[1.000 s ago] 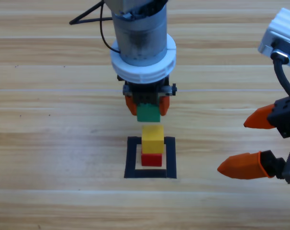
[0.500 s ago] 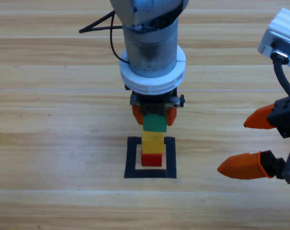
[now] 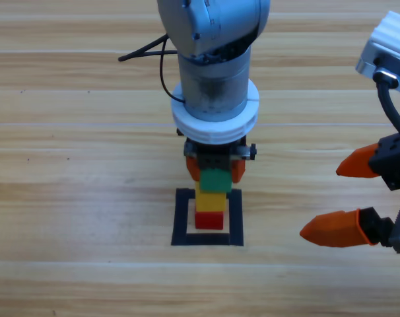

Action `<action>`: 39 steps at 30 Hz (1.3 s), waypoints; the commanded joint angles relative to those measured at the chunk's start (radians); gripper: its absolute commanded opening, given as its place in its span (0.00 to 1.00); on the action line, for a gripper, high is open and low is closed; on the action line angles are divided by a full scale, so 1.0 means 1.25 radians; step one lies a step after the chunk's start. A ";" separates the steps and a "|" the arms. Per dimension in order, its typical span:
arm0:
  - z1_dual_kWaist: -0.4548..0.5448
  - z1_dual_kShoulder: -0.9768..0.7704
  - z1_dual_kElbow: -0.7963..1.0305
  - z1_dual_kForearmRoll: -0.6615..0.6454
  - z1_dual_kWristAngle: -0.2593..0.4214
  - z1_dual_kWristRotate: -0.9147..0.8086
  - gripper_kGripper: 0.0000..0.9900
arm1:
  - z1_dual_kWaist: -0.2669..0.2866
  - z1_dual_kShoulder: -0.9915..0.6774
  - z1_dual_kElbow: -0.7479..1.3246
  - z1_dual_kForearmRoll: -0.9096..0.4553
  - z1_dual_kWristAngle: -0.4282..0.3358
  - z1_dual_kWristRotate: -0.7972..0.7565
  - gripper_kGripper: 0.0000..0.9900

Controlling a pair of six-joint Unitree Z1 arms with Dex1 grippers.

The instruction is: Stack the blocks in the rectangular block: red at the bottom, yellow in the middle, green on top

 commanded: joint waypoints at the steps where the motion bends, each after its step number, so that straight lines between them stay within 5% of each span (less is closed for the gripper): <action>1: -0.004 0.019 0.033 -0.010 0.005 0.003 0.06 | -0.003 -0.012 0.011 -0.002 -0.008 0.002 1.00; 22: 0.007 0.001 0.040 -0.015 0.024 -0.027 0.07 | -0.003 -0.011 0.014 -0.002 -0.005 0.002 1.00; 25: 0.006 -0.016 0.062 -0.036 0.024 -0.029 0.26 | -0.003 -0.013 0.014 -0.002 -0.005 0.002 1.00; 28: 0.002 -0.035 0.068 -0.037 0.029 -0.038 0.96 | -0.003 -0.013 0.013 -0.002 -0.005 0.002 1.00; 39: -0.008 -0.082 0.052 -0.022 0.061 -0.053 1.00 | -0.003 -0.016 0.011 -0.003 -0.007 0.002 1.00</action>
